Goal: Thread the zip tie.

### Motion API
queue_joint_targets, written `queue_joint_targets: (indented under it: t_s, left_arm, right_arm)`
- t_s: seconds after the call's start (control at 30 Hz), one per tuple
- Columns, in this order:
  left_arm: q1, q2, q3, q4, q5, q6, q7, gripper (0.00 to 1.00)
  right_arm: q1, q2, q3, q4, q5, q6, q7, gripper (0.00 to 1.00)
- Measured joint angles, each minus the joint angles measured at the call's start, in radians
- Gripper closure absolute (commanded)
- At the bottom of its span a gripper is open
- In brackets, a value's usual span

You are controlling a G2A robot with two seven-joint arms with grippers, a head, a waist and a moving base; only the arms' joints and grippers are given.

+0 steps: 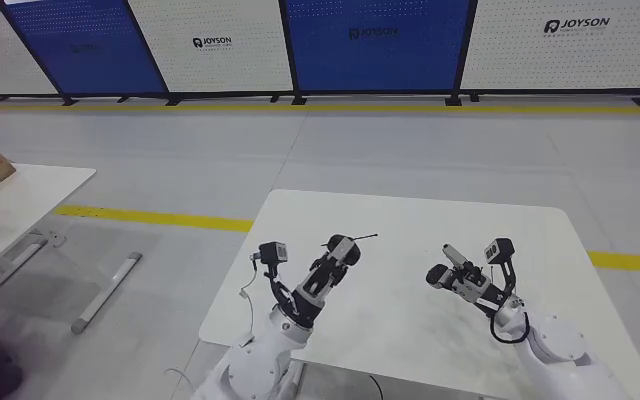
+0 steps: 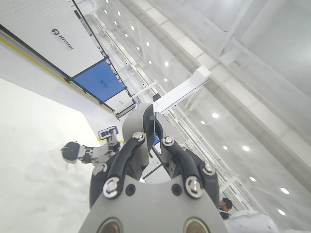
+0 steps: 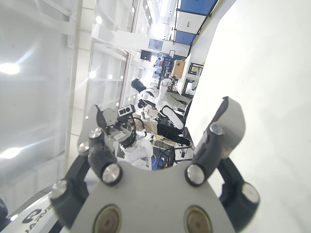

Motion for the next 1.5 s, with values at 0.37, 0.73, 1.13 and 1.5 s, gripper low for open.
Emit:
queue_joint_targets:
  t_s: [0.37, 0.73, 1.13, 1.5]
  left_arm:
    - [0.010, 0.000, -0.002, -0.007, -0.047, 0.000, -0.021, 1.00]
    - [-0.044, -0.002, 0.030, 0.104, 0.160, 0.043, 0.011, 1.00]
    - [-0.134, -0.019, 0.129, 0.381, 0.445, 0.000, 0.188, 1.00]
    - [-0.152, -0.025, 0.159, 0.423, 0.428, 0.000, 0.214, 1.00]
  right_arm:
    - [0.000, 0.000, 0.000, 0.000, 0.000, 0.000, 0.000, 0.00]
    - [0.000, 0.000, 0.000, 0.000, 0.000, 0.000, 0.000, 0.00]
    - [0.000, 0.000, 0.000, 0.000, 0.000, 0.000, 0.000, 0.00]
    - [0.000, 0.000, 0.000, 0.000, 0.000, 0.000, 0.000, 0.00]
